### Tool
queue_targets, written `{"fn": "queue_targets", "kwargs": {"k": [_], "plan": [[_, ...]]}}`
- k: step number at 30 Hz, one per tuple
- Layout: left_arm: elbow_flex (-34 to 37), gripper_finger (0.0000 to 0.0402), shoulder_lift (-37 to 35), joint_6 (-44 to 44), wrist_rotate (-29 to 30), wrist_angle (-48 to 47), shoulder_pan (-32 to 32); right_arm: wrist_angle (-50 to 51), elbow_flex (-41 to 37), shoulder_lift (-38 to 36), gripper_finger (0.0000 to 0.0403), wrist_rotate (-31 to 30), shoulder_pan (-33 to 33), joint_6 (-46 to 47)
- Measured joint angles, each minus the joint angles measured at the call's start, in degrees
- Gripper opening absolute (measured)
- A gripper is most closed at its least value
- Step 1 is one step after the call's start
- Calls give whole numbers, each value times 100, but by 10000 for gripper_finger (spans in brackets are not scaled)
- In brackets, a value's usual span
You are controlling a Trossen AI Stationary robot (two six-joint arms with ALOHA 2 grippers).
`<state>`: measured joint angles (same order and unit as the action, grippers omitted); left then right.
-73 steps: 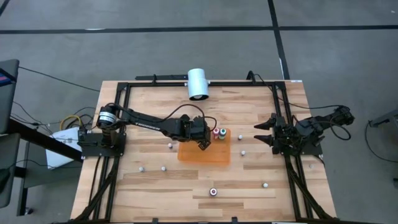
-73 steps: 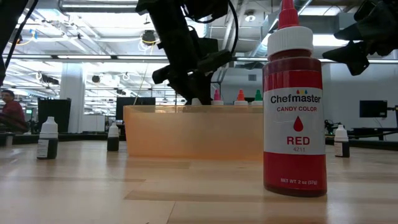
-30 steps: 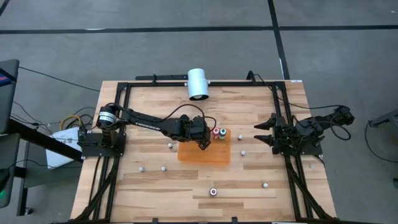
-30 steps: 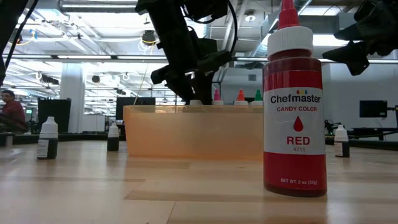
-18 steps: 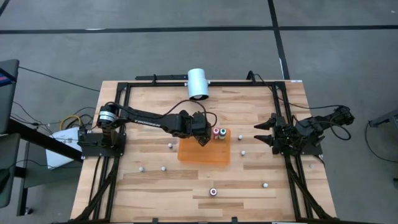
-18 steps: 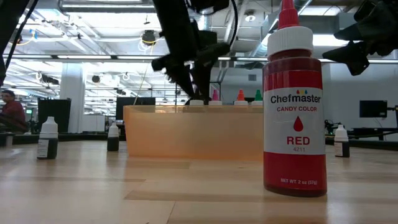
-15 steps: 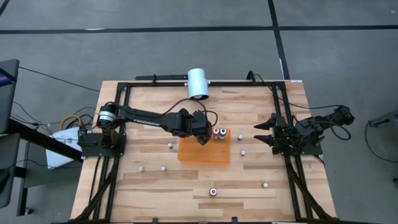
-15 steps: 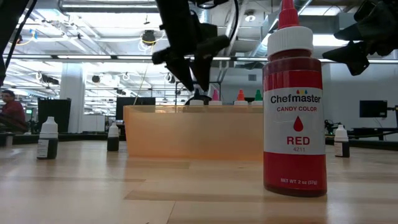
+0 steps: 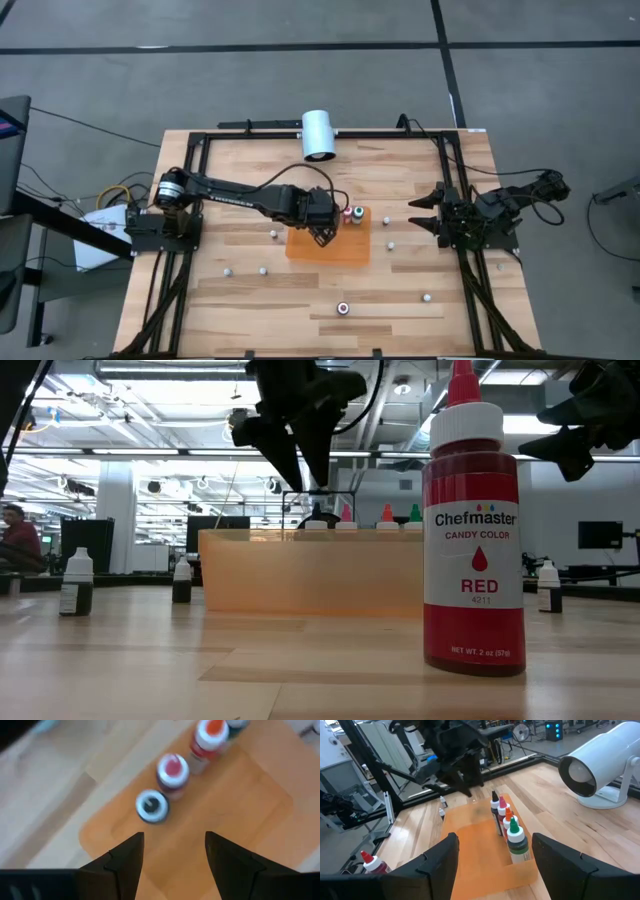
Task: Pick & Place food coloring
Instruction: Put the large red food coloring into the orange bin
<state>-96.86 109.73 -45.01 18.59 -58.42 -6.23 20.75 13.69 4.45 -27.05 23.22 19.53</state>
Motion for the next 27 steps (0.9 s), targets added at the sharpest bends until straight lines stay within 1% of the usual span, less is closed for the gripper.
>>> {"fn": "queue_targets", "kwargs": {"k": [12, 20, 27], "plan": [[0, 203, 0, -831, -4, -190, -530, 19, 0, 0, 240, 0, 0, 0], [2, 203, 0, -1246, 265, -502, -1006, 22, 0, 0, 240, 1, 0, 2], [3, 203, 0, -1784, 365, -906, -1491, 20, 0, 0, 240, 1, 0, 2]]}}
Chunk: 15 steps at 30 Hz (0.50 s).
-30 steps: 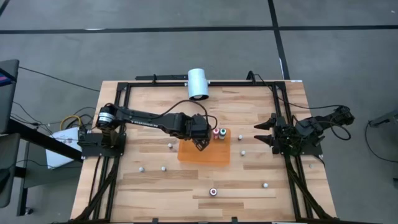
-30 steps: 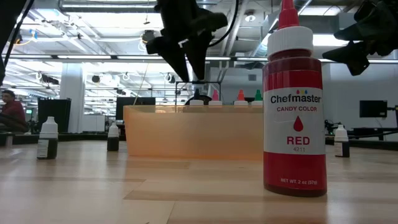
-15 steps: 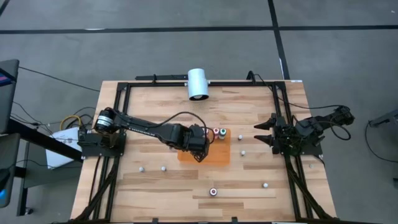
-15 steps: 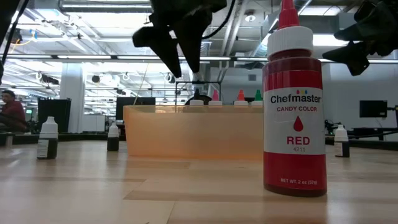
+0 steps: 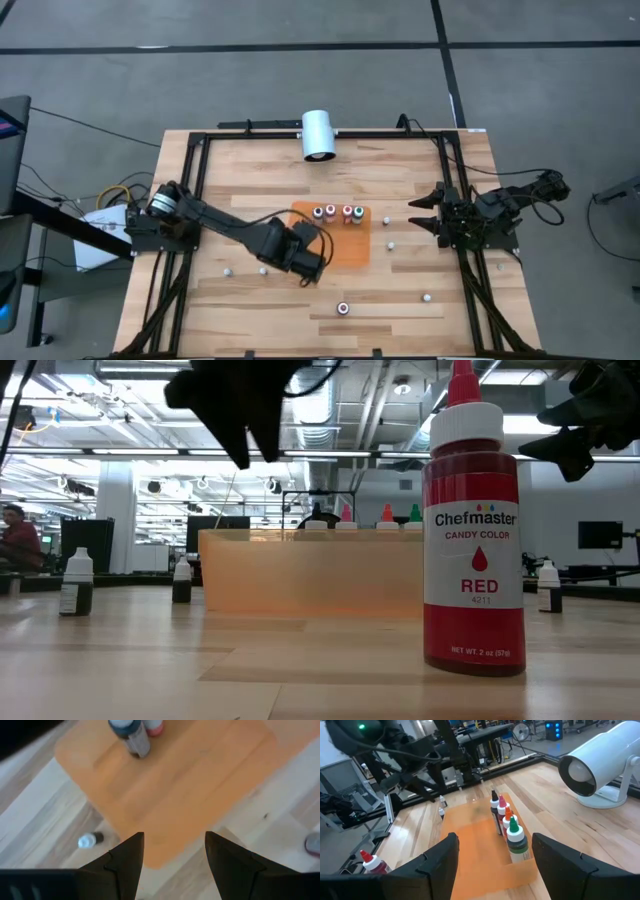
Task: Pick & Place food coloring
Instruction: Put the large red food coloring into the orange bin
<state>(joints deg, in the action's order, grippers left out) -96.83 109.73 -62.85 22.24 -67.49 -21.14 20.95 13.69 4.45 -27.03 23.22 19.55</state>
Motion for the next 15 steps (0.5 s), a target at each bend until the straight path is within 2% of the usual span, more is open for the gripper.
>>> {"fn": "queue_targets", "kwargs": {"k": [8, 15], "plan": [[1, 203, 0, -279, 150, -163, -609, -2, 0, 0, 240, 1, 0, 0], [1, 203, 0, -1202, 415, -956, -948, -31, 0, 0, 240, 1, 0, 0]]}}
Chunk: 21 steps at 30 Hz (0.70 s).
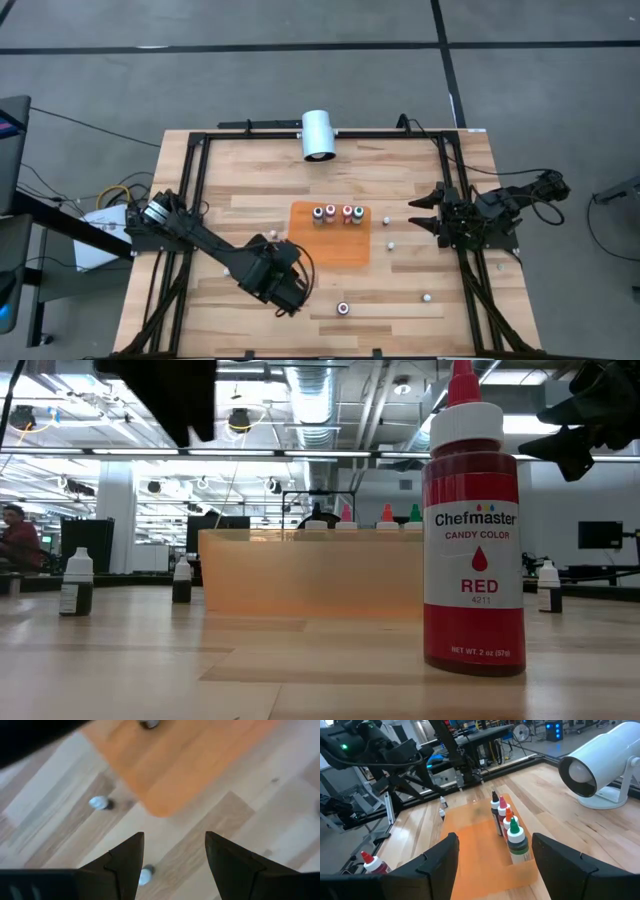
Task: Pick & Place food coloring
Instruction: Put the large red food coloring into the orange bin
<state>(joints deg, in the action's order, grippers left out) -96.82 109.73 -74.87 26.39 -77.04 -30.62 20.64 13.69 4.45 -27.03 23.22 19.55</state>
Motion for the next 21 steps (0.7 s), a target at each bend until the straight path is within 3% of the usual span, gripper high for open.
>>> {"fn": "queue_targets", "kwargs": {"k": [10, 21], "plan": [[2, 203, -6, -1012, 144, -1199, 63, 0, 0, 0, 240, 0, 0, 0], [9, 203, -63, -505, 397, -1197, 882, 0, 0, 0, 240, 0, 0, 0]]}}
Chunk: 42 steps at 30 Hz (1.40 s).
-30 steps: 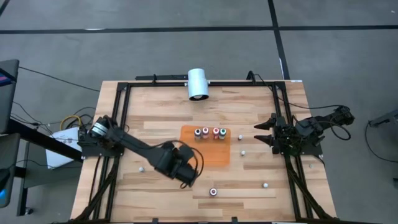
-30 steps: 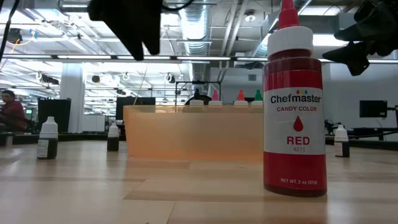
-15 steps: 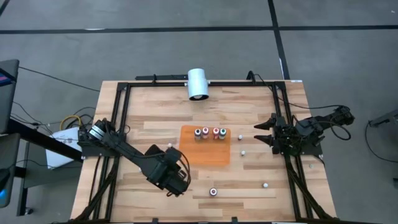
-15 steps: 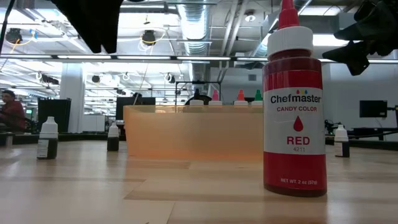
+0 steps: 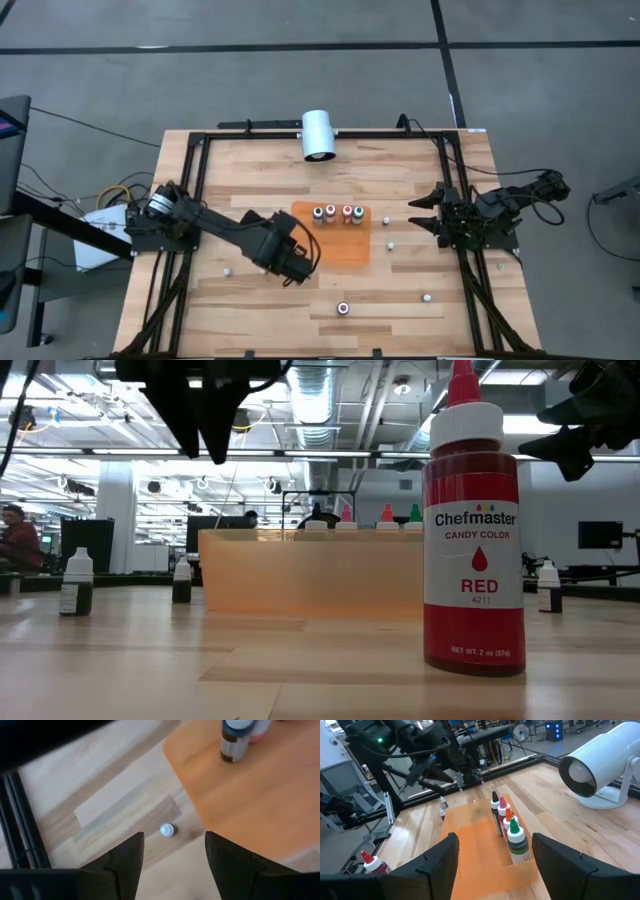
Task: Pick & Place food coloring
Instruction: Put the large red food coloring into the orange bin
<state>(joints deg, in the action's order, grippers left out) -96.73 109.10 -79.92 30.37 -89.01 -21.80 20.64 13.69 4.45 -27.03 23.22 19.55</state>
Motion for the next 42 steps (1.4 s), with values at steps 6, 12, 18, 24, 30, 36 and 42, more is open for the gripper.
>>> {"fn": "queue_targets", "kwargs": {"k": [6, 12, 18, 24, 30, 36, 42], "plan": [[0, 203, 0, 225, 11, 11, 220, -32, 0, 0, 240, 0, 0, 0], [118, 203, -7, 230, 126, 53, 323, -37, 0, 0, 240, 0, 0, 0], [380, 203, -7, 289, 186, 70, 411, -44, 0, 0, 240, 0, 0, 0], [859, 203, -284, 387, 204, 470, 485, -44, -2, 2, 240, 0, 0, 0], [1948, 203, -1283, 241, 101, 1095, 483, -42, -2, 2, 240, -2, 0, 0], [3273, 203, -2431, 406, -387, 2336, 528, -42, -2, 2, 240, -123, 0, 0], [4094, 203, -3105, 542, -770, 2966, 701, -42, -2, 2, 240, -323, 0, 0]]}}
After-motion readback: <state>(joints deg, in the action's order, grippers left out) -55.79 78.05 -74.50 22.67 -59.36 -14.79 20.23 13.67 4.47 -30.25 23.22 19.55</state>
